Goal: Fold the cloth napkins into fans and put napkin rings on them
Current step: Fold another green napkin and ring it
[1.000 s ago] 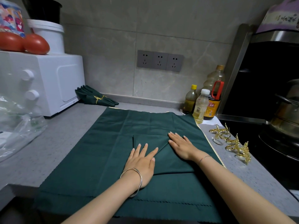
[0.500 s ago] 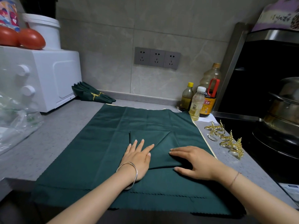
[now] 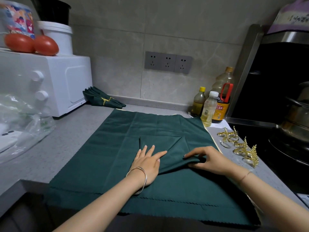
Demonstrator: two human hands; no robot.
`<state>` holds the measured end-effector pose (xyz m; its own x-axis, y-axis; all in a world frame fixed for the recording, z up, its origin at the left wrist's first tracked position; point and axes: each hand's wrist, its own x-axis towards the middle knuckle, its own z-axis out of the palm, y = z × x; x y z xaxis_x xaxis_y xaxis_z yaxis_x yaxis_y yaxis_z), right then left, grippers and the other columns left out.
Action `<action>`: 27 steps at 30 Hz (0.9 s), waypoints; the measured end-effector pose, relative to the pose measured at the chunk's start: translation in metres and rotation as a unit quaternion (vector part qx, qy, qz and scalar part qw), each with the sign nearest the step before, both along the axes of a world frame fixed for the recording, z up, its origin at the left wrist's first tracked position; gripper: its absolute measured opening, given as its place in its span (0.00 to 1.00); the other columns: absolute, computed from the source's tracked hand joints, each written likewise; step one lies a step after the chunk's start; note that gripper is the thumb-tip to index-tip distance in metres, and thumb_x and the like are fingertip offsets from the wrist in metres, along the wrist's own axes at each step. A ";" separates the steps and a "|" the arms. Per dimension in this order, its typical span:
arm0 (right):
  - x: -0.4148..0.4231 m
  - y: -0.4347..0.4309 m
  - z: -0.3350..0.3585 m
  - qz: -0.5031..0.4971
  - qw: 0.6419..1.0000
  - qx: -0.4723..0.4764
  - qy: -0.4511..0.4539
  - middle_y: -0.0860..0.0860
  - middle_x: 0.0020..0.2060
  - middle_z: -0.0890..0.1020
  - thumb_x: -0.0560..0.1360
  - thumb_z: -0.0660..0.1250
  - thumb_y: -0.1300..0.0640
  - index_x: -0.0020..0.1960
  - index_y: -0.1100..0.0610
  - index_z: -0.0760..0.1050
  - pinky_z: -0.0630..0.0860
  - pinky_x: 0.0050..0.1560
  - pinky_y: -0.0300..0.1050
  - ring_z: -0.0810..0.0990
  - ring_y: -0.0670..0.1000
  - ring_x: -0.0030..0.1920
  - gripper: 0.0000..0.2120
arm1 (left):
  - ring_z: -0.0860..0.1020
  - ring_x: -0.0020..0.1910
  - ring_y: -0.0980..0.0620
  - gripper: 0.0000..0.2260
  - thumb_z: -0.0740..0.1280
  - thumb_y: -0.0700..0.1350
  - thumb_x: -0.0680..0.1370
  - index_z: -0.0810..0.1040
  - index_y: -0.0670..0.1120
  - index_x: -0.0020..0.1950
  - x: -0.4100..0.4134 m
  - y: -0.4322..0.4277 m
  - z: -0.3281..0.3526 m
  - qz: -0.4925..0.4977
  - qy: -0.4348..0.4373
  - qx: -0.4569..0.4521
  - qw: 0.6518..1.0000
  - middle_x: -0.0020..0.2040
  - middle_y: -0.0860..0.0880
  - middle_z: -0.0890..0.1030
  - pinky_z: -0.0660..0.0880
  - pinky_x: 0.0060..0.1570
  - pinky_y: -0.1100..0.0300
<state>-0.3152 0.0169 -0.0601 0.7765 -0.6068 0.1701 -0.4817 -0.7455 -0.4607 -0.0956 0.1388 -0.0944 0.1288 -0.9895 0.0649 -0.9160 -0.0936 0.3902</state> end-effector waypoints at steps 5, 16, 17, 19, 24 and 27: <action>0.005 -0.007 0.001 -0.023 0.996 0.075 -0.043 0.44 0.38 0.85 0.72 0.73 0.55 0.44 0.54 0.83 0.76 0.44 0.37 0.80 0.40 0.39 0.03 | 0.40 0.77 0.50 0.21 0.44 0.48 0.84 0.54 0.64 0.75 0.001 0.000 0.000 0.003 0.012 0.008 1.000 0.79 0.51 0.47 0.37 0.75 0.56; 0.030 -0.013 -0.009 -0.128 0.973 0.135 -0.138 0.50 0.28 0.79 0.70 0.75 0.52 0.33 0.58 0.77 0.68 0.33 0.35 0.71 0.43 0.28 0.12 | 0.40 0.77 0.53 0.21 0.48 0.64 0.80 0.56 0.67 0.74 0.001 0.000 0.000 0.008 0.037 0.023 0.999 0.79 0.54 0.47 0.38 0.75 0.56; 0.033 -0.013 -0.009 -0.135 0.973 0.132 -0.134 0.48 0.26 0.77 0.70 0.75 0.52 0.33 0.57 0.77 0.66 0.31 0.33 0.70 0.42 0.26 0.12 | 0.40 0.77 0.53 0.21 0.48 0.63 0.80 0.56 0.67 0.74 0.001 -0.001 0.000 0.008 0.040 0.020 0.999 0.79 0.54 0.47 0.38 0.75 0.57; 0.037 -0.013 -0.010 -0.150 0.973 0.124 -0.127 0.43 0.22 0.75 0.70 0.75 0.52 0.32 0.56 0.77 0.63 0.28 0.30 0.68 0.39 0.23 0.13 | 0.41 0.77 0.52 0.20 0.48 0.60 0.81 0.56 0.66 0.74 0.001 -0.002 0.000 0.007 0.043 0.015 0.999 0.79 0.54 0.48 0.38 0.74 0.57; 0.045 -0.014 -0.010 -0.175 0.974 0.085 -0.113 0.42 0.19 0.72 0.69 0.75 0.52 0.28 0.54 0.75 0.63 0.27 0.30 0.68 0.39 0.22 0.15 | 0.42 0.77 0.52 0.19 0.48 0.55 0.83 0.59 0.64 0.74 0.001 -0.004 0.000 0.013 0.051 0.005 0.999 0.79 0.53 0.50 0.38 0.74 0.58; 0.049 -0.013 -0.011 -0.180 0.978 0.057 -0.093 0.43 0.21 0.72 0.69 0.76 0.53 0.28 0.54 0.73 0.65 0.28 0.30 0.69 0.39 0.22 0.15 | 0.43 0.77 0.51 0.18 0.48 0.53 0.84 0.60 0.63 0.74 0.002 -0.006 0.002 0.012 0.054 0.013 0.998 0.79 0.52 0.51 0.39 0.74 0.56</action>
<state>-0.2661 0.0035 -0.0710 0.4703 -0.8587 0.2035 -0.6037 -0.4813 -0.6355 -0.0939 0.1331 -0.0925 0.1572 -0.9873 0.0242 -0.8663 -0.1261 0.4833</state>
